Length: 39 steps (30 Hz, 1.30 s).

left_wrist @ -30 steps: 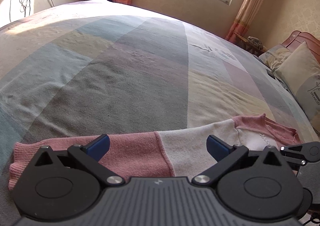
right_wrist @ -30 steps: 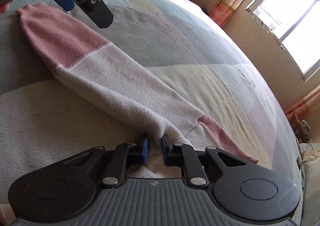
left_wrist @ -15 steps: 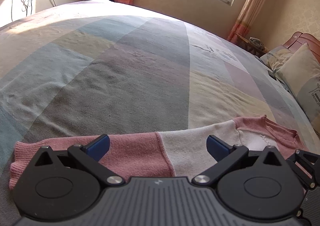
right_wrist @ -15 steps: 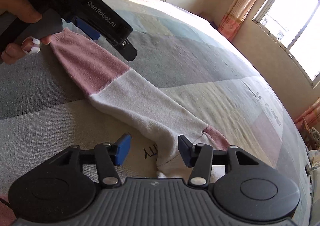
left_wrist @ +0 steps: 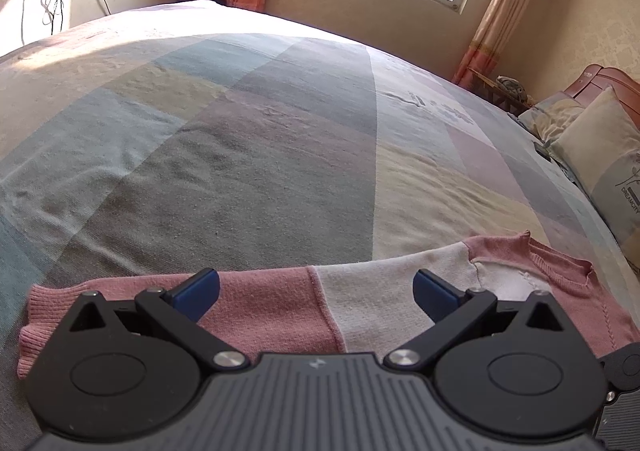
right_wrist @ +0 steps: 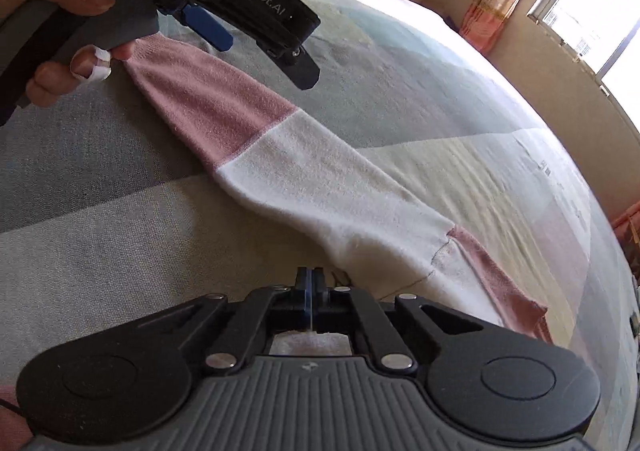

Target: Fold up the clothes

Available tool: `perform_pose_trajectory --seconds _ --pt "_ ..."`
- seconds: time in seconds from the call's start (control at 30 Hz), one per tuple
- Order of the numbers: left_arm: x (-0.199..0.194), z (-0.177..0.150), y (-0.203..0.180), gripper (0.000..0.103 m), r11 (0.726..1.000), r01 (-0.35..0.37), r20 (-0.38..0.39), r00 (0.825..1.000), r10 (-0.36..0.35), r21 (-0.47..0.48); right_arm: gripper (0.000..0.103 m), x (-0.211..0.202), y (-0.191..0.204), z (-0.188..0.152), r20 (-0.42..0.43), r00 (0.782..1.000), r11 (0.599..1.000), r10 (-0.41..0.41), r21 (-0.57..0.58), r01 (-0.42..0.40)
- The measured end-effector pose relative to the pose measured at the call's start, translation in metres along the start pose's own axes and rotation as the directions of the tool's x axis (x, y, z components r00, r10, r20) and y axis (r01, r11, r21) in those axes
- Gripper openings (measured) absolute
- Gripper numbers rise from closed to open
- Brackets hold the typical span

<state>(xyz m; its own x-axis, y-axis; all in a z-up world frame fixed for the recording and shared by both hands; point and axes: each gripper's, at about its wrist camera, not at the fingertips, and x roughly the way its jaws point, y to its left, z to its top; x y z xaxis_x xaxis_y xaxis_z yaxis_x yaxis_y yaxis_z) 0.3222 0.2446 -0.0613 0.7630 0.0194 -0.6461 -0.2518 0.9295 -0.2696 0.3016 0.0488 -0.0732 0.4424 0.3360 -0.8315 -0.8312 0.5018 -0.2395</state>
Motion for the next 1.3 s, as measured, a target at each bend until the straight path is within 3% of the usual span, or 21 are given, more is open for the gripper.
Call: perform_pose_trajectory --seconds 0.07,0.17,0.3,0.43,0.57,0.67,0.8,0.87,1.0,1.3 --pt "-0.001 0.0 0.001 0.102 1.0 -0.005 0.003 1.0 0.005 0.003 0.001 0.005 -0.003 -0.005 -0.032 0.998 0.999 0.049 0.012 -0.049" --pt "-0.003 0.001 0.004 0.102 1.0 -0.016 0.008 1.0 0.016 0.001 0.003 -0.014 -0.012 0.001 0.044 0.997 0.998 0.058 0.018 -0.059" --pt "-0.003 0.002 0.008 0.102 1.0 -0.013 -0.008 1.0 0.013 0.009 0.009 -0.03 -0.037 0.027 0.156 0.988 1.0 -0.011 0.022 0.008" --pt "0.0 -0.001 0.003 0.102 0.998 -0.005 -0.017 1.0 0.006 0.057 0.012 -0.015 -0.066 0.05 0.164 0.985 0.995 -0.051 0.095 0.036" --pt "0.002 -0.003 -0.002 0.102 0.994 0.004 -0.028 1.0 -0.001 0.105 0.017 -0.013 -0.066 0.034 0.204 0.979 0.979 0.018 0.194 -0.058" --pt "0.003 -0.005 -0.006 0.102 0.993 0.0 -0.034 0.999 0.004 0.118 0.022 -0.012 -0.05 0.013 0.196 0.98 0.985 0.041 0.159 -0.073" --pt "0.004 -0.007 -0.007 0.102 0.993 0.012 -0.033 0.999 -0.008 0.118 0.023 -0.009 -0.049 0.007 0.146 0.989 0.998 0.012 0.062 -0.021" --pt "0.005 -0.006 -0.005 0.102 0.993 0.044 -0.036 0.999 -0.041 0.111 0.024 -0.012 -0.062 0.015 0.169 0.985 0.998 0.021 0.058 -0.032" --pt "0.006 -0.007 -0.001 0.102 0.991 0.087 -0.05 0.995 -0.082 0.104 0.043 0.002 -0.084 0.042 0.21 0.976 0.999 0.05 -0.009 -0.05" --pt "0.015 -0.006 0.016 0.102 0.995 0.074 -0.072 0.995 -0.069 0.072 0.043 0.084 -0.092 0.088 0.114 0.973 0.968 0.2 -0.178 -0.178"
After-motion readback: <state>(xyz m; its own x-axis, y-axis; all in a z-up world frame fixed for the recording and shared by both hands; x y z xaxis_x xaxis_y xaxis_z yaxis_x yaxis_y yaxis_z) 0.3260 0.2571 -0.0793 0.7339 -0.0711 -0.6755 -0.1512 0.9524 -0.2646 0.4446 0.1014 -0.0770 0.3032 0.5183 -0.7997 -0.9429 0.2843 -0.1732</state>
